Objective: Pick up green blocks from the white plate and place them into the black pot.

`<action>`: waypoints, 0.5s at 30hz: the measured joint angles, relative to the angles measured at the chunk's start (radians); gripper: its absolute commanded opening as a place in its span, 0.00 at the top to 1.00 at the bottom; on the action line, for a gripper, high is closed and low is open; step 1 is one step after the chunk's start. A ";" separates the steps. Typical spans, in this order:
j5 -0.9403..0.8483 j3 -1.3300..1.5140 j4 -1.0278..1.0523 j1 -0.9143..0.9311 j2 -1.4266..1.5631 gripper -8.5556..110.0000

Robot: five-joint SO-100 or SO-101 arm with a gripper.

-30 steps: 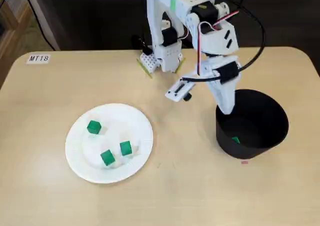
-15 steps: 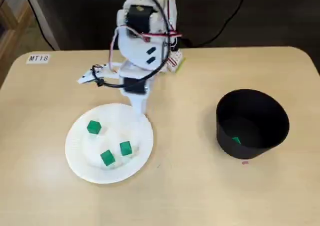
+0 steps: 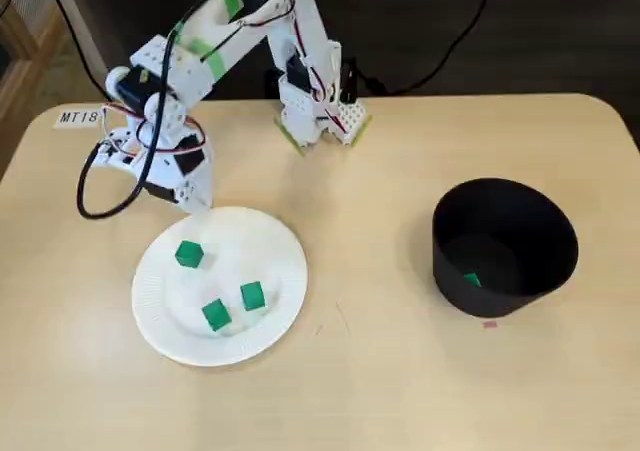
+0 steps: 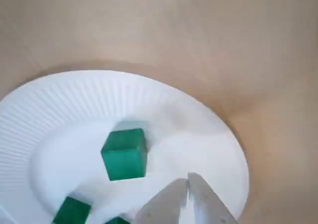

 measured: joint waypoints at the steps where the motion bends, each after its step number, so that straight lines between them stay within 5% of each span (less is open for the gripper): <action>1: -0.009 -0.005 -0.012 0.000 -0.003 0.69; 7: -0.031 -0.008 -0.041 -0.003 -0.020 0.53; 15: -0.031 -0.009 -0.064 -0.025 -0.081 0.56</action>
